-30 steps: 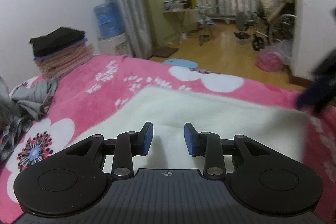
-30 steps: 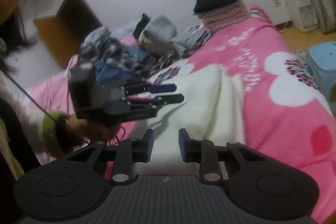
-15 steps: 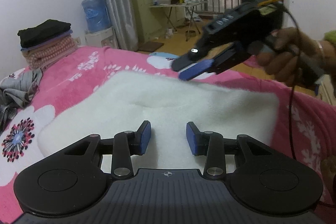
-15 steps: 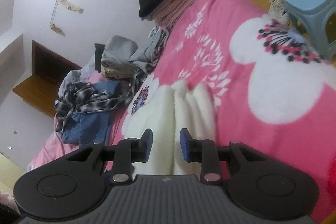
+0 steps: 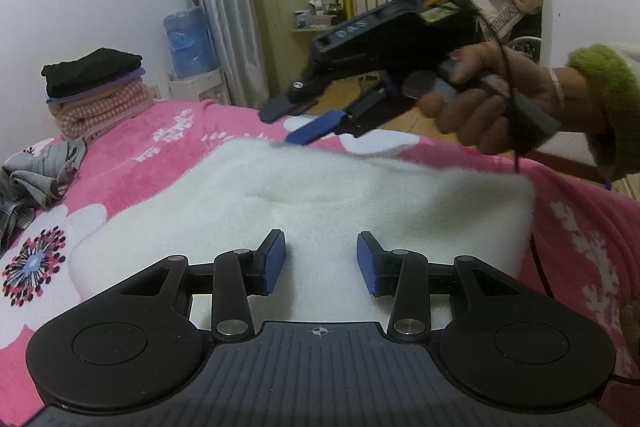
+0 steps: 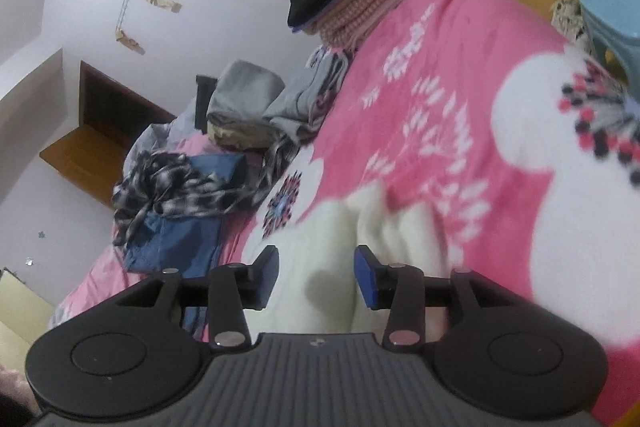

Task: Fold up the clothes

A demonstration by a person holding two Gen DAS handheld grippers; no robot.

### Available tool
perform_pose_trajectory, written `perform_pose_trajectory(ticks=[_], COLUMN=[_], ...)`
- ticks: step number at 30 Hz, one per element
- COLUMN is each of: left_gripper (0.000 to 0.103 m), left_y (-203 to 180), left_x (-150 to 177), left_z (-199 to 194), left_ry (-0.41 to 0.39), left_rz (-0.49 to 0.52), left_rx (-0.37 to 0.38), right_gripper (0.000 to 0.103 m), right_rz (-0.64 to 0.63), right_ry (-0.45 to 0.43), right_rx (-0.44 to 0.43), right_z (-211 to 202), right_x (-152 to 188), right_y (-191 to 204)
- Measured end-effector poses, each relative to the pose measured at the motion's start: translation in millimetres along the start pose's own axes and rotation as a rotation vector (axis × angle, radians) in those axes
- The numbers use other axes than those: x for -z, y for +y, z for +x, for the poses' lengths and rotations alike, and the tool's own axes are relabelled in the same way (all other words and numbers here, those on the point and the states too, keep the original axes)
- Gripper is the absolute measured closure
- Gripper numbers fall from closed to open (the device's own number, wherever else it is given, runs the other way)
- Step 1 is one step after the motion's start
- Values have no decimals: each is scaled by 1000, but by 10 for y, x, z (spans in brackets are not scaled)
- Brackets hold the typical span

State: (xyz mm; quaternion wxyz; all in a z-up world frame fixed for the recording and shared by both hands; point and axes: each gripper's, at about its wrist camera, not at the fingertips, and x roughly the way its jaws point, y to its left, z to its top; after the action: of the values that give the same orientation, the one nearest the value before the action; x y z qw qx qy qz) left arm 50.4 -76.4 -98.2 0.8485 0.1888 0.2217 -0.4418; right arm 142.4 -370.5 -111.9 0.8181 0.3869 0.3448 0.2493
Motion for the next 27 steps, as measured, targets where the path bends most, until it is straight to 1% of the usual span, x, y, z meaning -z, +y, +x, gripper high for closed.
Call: perform_pose_trajectory(ticks=[1, 2, 4, 5, 7, 9, 10, 11, 13, 14, 17, 21, 25, 27], left_gripper=[63, 63, 63, 63, 63, 63, 63, 63, 63, 63, 63, 63, 62, 62], left_y=[1, 2, 9, 11, 15, 19, 21, 23, 29, 31, 38, 30, 25, 24], left_x=[3, 4, 6, 9, 14, 18, 21, 23, 25, 25, 27, 31, 23, 20], left_z=[-2, 1, 6, 6, 6, 6, 6, 6, 8, 8, 11, 16, 23, 21], left_ry=[-3, -5, -7, -8, -10, -12, -13, -14, -14, -15, -15, -16, -12, -11], left_rz=[0, -1, -2, -3, -5, -7, -8, -8, -11, -10, -12, -12, -10, -12], left_rx=[0, 1, 2, 3, 4, 5, 5, 6, 7, 7, 7, 6, 3, 3], right_gripper=[47, 43, 42, 42, 42, 42, 42, 42, 43, 42, 43, 43, 43, 43], right_rz=[-6, -9, 23, 53, 102, 123, 130, 131, 145, 155, 190, 208, 175, 137], right_ry=[-5, -3, 26, 50, 89, 119, 119, 102, 43, 16, 0, 50, 125, 150], right_rx=[8, 18, 30, 22, -43, -161, -210, -244, -262, -245, -150, -96, -85, -82], right_z=[33, 78, 182, 231, 286, 302, 294, 262, 150, 91, -57, -24, 180, 269], right_x=[-39, -79, -163, -198, -237, -266, -283, -303, -351, -372, -354, -238, -195, -204], right_y=[-10, -28, -106, -154, -186, -115, -76, -46, -54, -87, -255, -327, -256, -173])
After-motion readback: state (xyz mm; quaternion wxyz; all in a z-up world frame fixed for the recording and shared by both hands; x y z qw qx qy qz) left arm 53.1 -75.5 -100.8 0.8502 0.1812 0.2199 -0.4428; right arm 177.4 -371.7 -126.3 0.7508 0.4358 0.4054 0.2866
